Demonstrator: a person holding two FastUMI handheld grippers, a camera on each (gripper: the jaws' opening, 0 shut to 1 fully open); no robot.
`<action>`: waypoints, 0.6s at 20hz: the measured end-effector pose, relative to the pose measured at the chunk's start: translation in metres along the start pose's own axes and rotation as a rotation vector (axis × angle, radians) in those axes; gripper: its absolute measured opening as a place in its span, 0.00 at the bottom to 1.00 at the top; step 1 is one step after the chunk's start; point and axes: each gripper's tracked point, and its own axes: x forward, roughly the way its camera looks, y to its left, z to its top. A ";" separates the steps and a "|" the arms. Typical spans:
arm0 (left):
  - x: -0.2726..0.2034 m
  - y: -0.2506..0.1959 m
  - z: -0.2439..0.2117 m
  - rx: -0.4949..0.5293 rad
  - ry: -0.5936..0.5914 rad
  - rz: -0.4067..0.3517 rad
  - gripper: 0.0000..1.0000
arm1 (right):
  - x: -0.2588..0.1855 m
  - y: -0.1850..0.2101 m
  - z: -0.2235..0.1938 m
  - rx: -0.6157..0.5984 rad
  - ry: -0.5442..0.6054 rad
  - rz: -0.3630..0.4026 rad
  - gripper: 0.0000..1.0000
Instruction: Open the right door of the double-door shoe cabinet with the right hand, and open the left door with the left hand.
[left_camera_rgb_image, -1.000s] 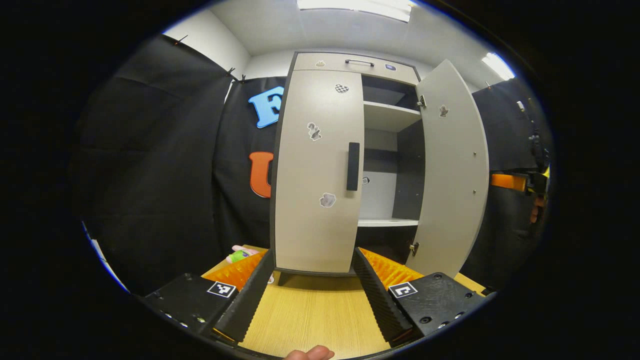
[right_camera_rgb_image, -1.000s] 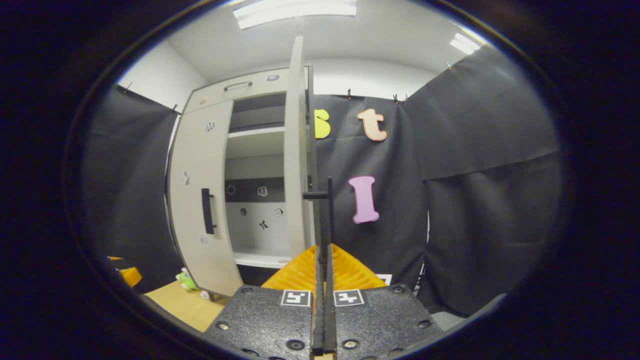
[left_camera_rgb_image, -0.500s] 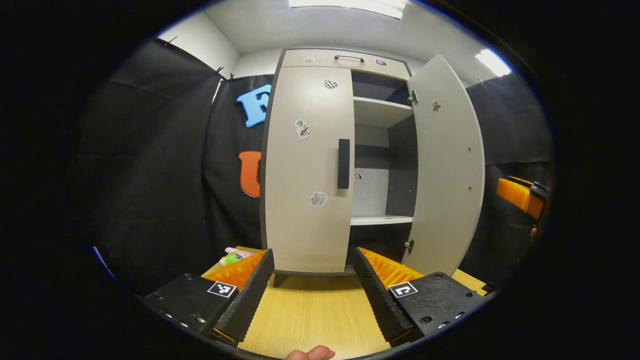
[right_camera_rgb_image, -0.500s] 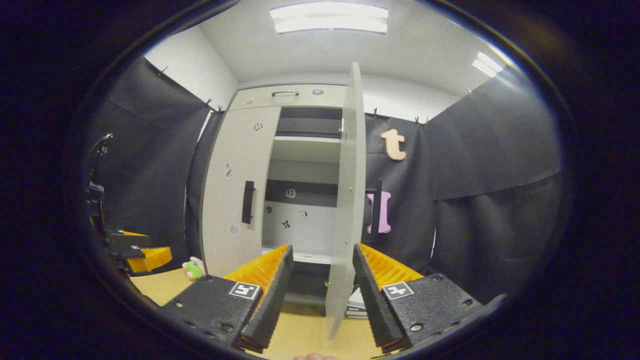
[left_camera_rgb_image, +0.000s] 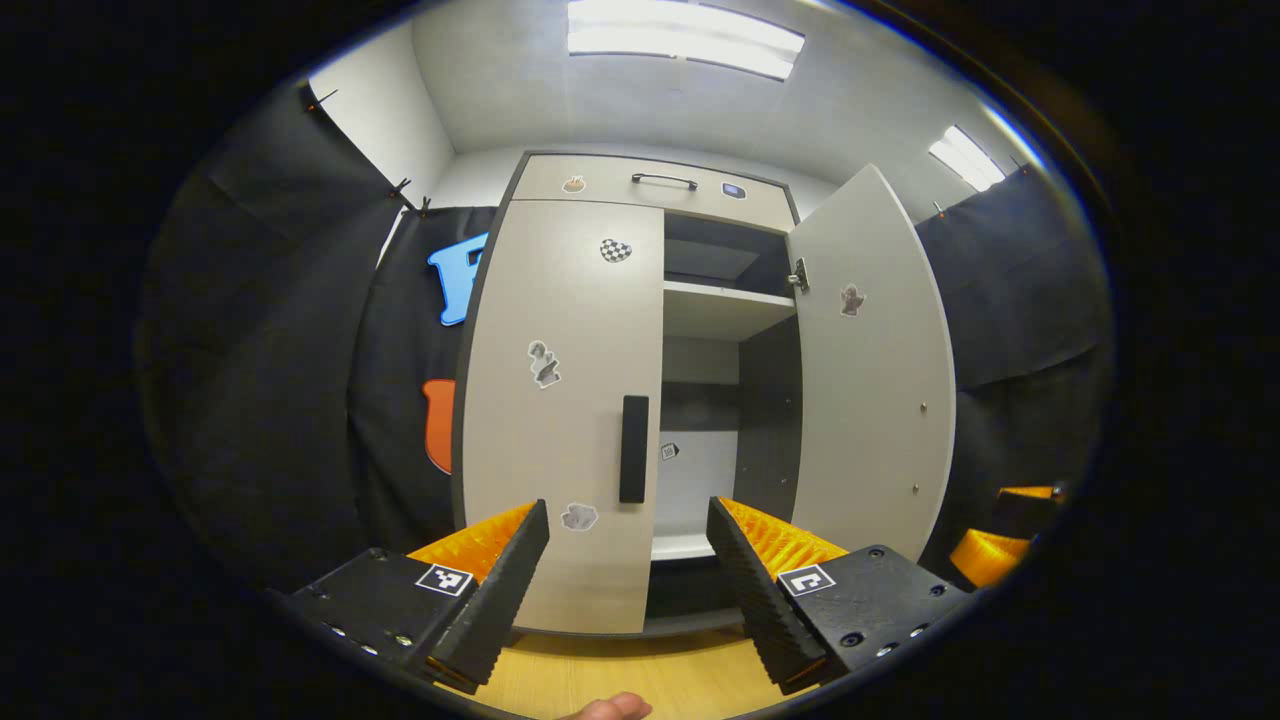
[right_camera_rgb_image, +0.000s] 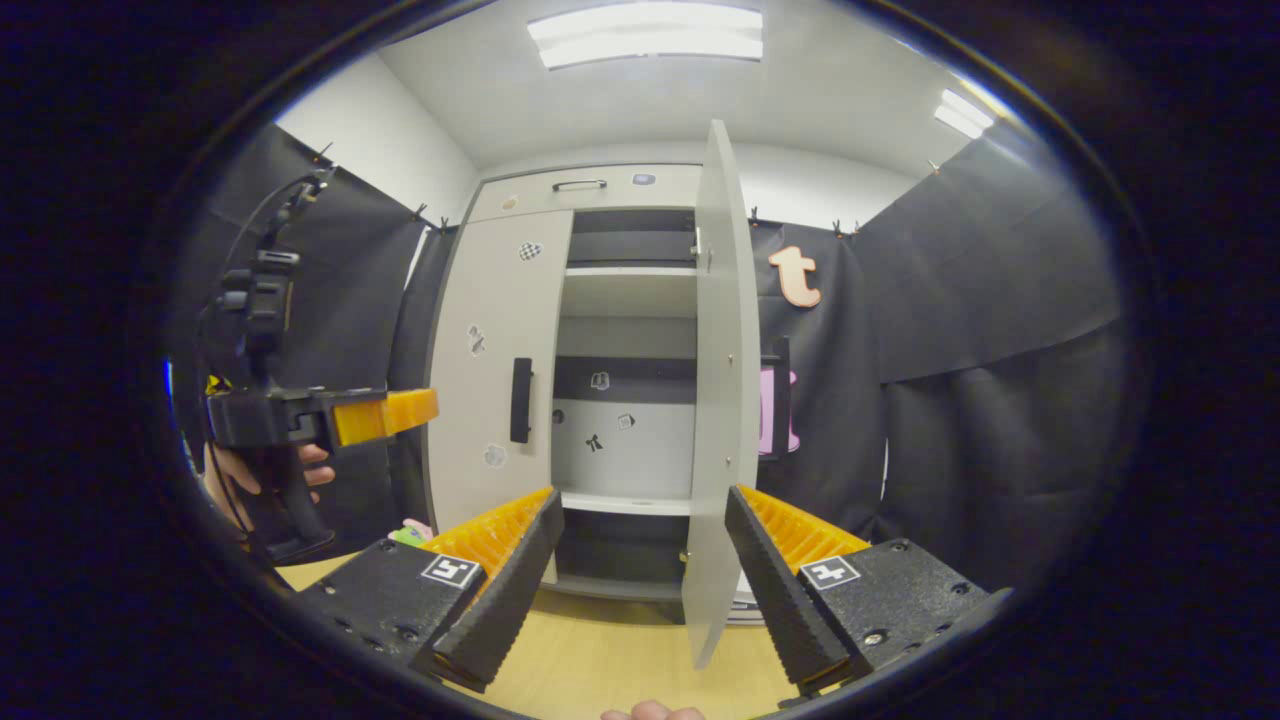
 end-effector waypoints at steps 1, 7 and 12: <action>0.020 -0.002 0.007 -0.017 -0.010 -0.007 0.95 | -0.003 -0.005 -0.002 0.008 0.008 -0.016 1.00; 0.117 0.003 -0.001 0.015 0.019 0.014 0.95 | -0.031 -0.044 -0.017 0.044 0.047 -0.121 1.00; 0.164 0.013 -0.032 0.011 0.098 0.042 0.95 | -0.044 -0.085 -0.030 0.085 0.080 -0.235 1.00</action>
